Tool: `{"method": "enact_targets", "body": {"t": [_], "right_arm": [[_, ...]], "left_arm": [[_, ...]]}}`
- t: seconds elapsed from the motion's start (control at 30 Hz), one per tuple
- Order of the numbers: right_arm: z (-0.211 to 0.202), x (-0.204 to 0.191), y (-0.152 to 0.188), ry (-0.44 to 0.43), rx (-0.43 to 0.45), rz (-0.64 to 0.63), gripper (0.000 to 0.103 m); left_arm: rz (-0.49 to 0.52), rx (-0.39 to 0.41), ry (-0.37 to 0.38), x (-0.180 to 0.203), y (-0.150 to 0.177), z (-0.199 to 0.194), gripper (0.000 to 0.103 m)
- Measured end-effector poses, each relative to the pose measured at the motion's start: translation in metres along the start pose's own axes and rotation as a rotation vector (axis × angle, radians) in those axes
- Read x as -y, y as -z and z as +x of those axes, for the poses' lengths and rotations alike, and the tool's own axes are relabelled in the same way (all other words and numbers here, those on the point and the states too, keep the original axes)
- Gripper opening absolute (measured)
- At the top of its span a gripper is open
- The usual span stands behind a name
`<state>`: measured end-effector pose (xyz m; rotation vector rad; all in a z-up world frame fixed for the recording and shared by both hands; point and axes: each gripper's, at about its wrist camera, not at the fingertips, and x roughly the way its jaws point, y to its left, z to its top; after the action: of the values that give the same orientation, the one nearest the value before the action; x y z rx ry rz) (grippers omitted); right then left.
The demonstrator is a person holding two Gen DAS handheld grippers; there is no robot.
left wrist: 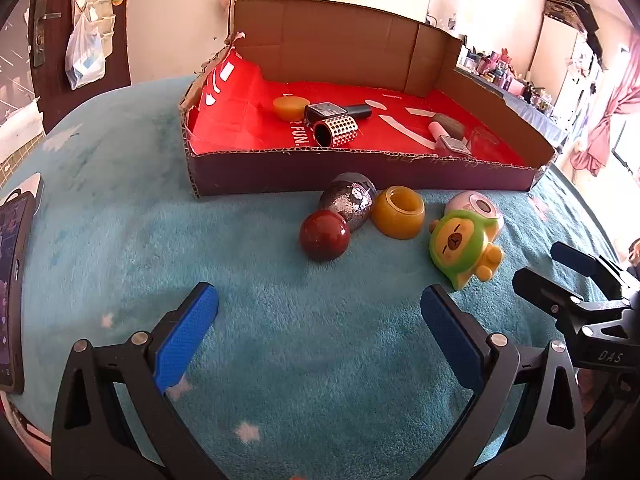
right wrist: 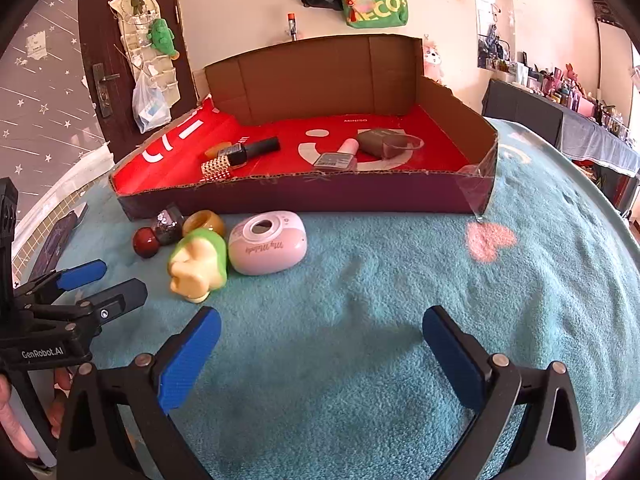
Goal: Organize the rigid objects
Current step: 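Move the left tool to the glitter jar while the right tool approaches the pink round compact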
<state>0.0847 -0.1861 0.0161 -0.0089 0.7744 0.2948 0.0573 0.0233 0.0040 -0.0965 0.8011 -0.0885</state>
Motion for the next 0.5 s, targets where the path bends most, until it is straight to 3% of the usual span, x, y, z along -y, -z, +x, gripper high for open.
{"method": "enact_targets", "body": {"t": [0.5], "right_arm": [[0.023, -0.012, -0.021, 0.038, -0.024, -0.079, 0.103]], "left_arm": [[0.0, -0.019, -0.021, -0.002, -0.019, 0.018, 0.103]]}}
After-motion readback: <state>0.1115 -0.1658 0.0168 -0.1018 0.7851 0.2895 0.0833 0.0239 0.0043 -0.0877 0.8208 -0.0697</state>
